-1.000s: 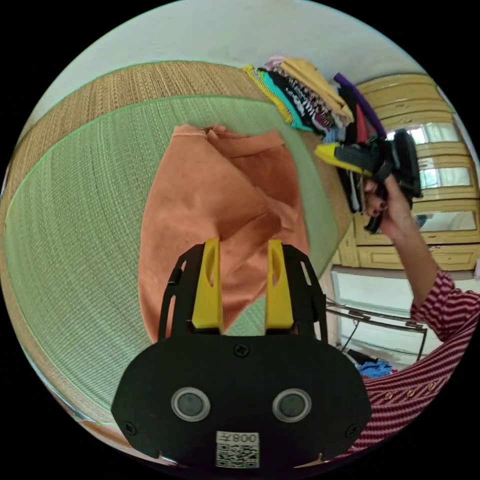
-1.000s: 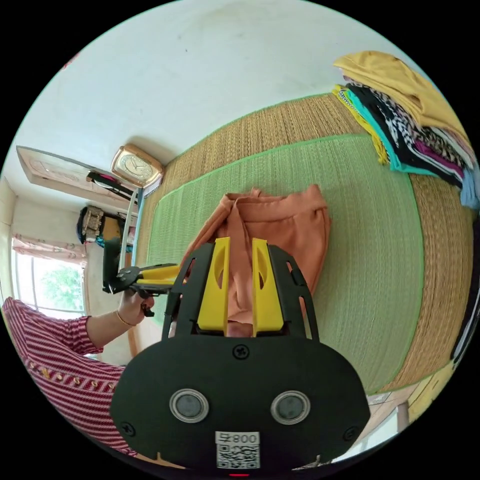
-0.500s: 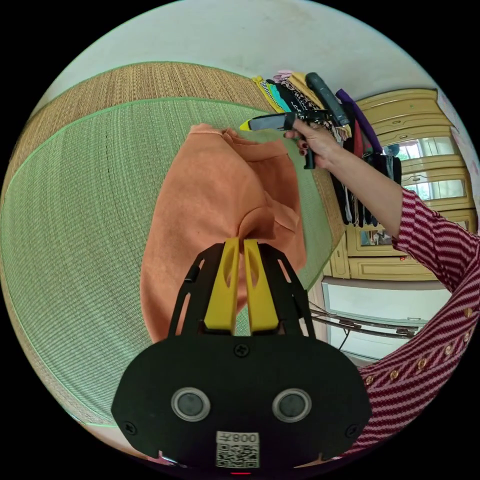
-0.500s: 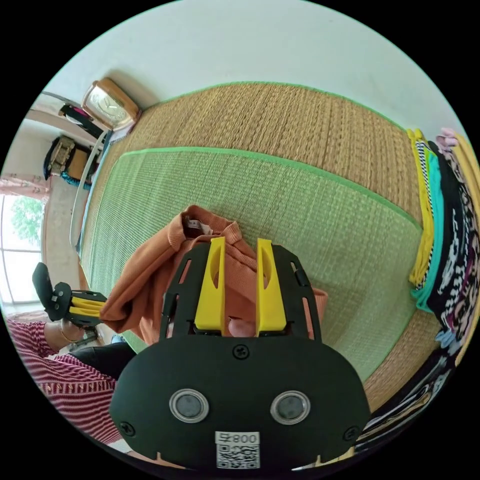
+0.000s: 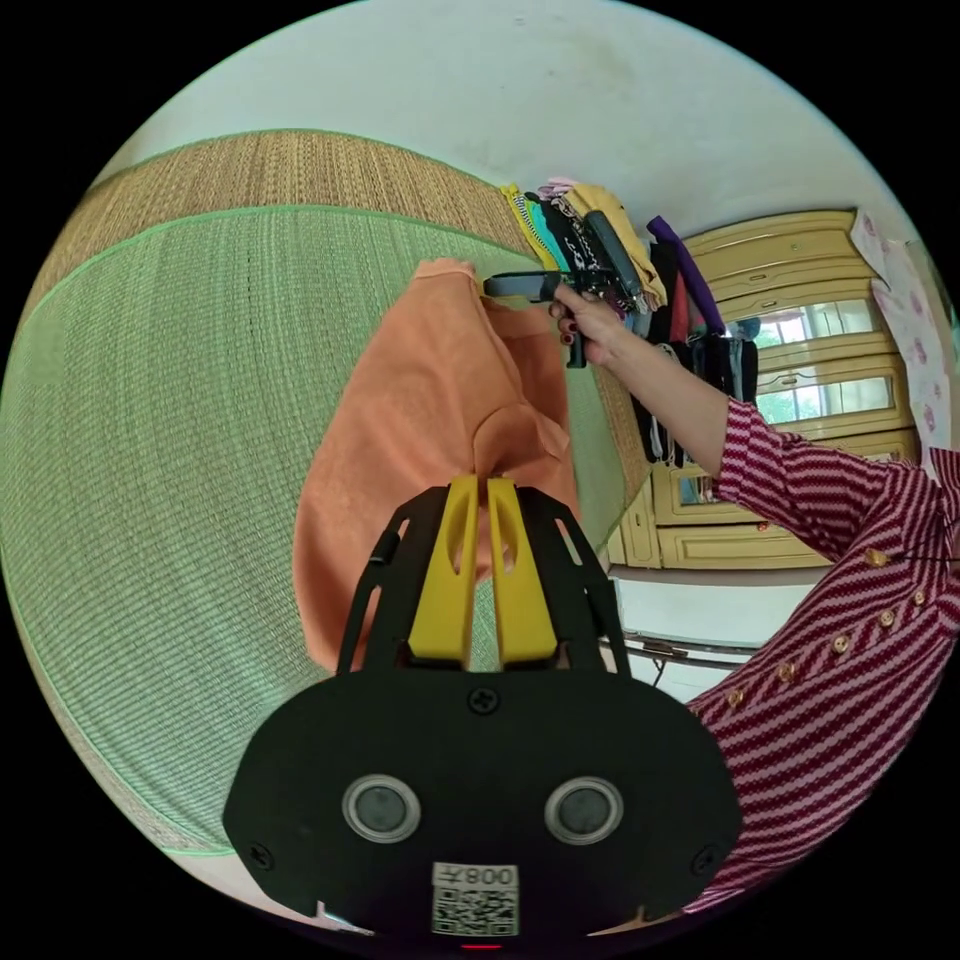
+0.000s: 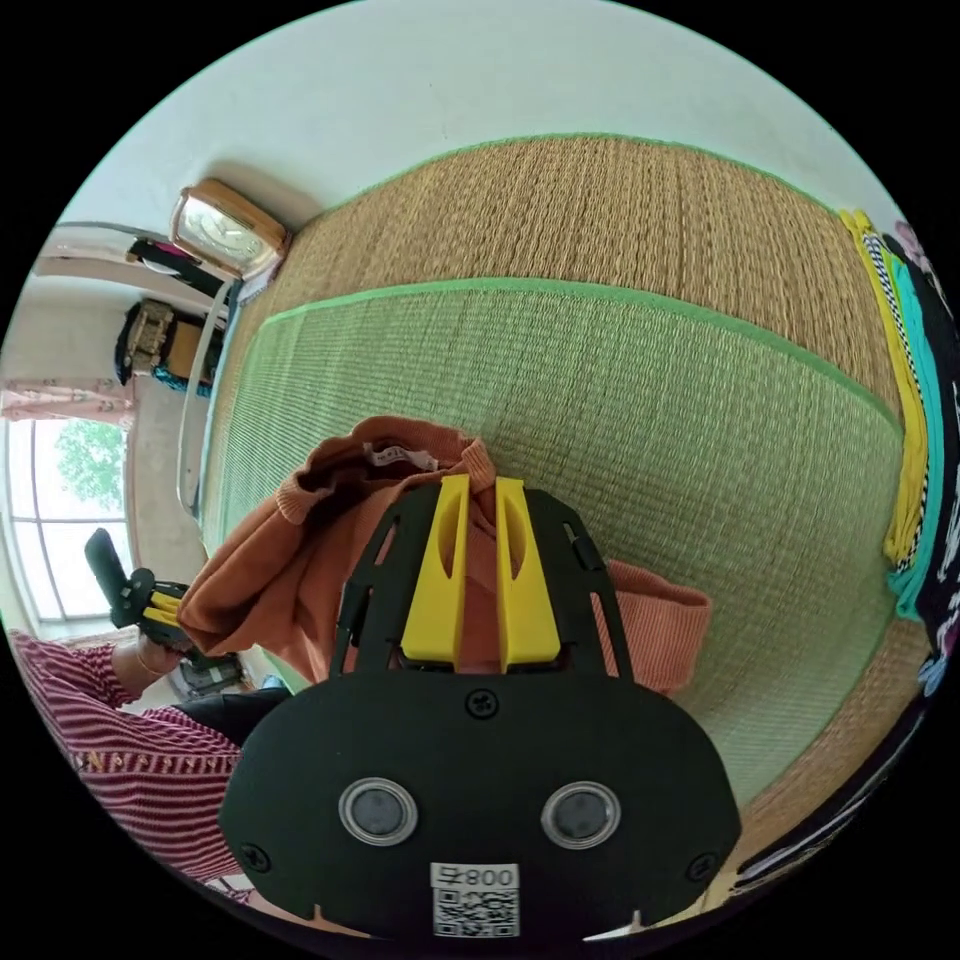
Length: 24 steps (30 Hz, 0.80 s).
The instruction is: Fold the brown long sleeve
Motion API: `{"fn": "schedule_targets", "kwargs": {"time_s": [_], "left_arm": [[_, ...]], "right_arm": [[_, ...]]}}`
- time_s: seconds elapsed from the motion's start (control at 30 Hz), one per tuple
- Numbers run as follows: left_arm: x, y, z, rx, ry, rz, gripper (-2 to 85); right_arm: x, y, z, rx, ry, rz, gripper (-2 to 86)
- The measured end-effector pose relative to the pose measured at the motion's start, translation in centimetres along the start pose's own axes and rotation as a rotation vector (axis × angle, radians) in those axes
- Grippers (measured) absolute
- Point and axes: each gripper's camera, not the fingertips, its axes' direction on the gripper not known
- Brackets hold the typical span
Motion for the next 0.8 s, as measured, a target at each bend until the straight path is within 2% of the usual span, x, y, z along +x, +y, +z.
{"fn": "schedule_targets", "kwargs": {"time_s": [0.23,0.43,0.7,0.8], "left_arm": [[-8.3,4.7,-1.7,0.113,0.014,-0.011,1.3],[-15.2,10.4,-3.1,0.238,0.009,0.035,1.2],[-24.8,19.0,-2.9,0.454,0.102,0.107,1.0],[-28.4,22.1,-1.7,0.53,0.191,0.126,0.9]], "right_arm": [[-1.7,9.5,-9.2,0.202,-0.113,0.019,3.8],[-6.2,19.9,-17.2,0.378,-0.091,0.013,3.2],[-12.5,34.3,-26.4,0.564,-0.053,-0.016,3.0],[-14.4,39.8,-29.6,0.629,-0.05,-0.026,2.9]]}}
